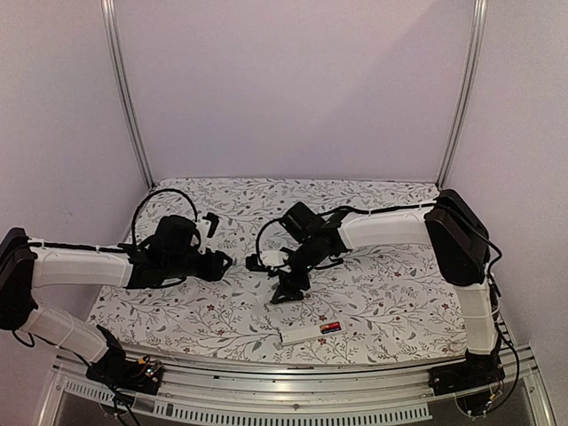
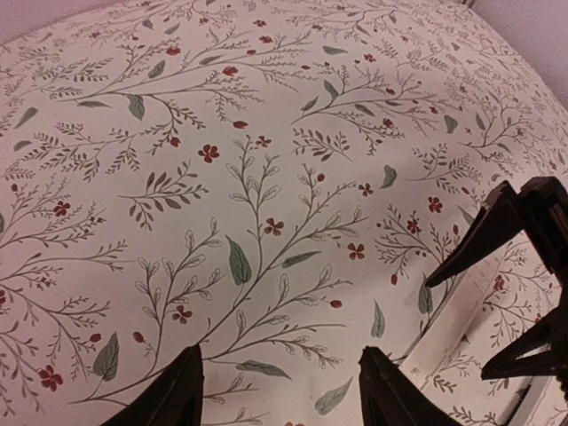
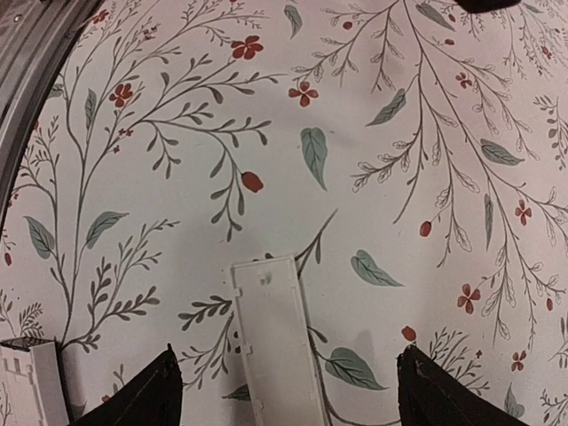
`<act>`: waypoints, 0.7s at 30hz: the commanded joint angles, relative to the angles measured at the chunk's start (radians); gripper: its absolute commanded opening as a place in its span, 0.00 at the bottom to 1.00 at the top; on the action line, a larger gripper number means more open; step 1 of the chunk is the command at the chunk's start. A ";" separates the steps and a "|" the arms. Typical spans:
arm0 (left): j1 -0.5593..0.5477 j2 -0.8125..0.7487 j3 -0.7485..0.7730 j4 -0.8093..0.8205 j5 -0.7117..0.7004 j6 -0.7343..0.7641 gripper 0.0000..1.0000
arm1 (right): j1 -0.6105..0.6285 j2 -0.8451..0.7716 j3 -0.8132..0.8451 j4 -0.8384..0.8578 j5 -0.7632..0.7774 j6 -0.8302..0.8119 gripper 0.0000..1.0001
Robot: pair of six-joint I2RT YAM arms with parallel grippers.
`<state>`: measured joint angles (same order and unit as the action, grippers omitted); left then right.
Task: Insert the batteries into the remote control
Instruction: Move the right arm with the battery cover to the center of the board.
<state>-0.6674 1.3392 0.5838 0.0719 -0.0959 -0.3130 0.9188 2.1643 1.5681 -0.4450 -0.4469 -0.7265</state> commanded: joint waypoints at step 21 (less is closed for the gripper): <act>0.028 -0.015 0.020 0.058 -0.088 -0.030 0.60 | 0.003 0.148 0.136 -0.347 0.275 0.013 0.71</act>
<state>-0.6575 1.3174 0.5846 0.1181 -0.1768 -0.3447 0.9173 2.2681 1.7256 -0.6872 -0.2489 -0.7002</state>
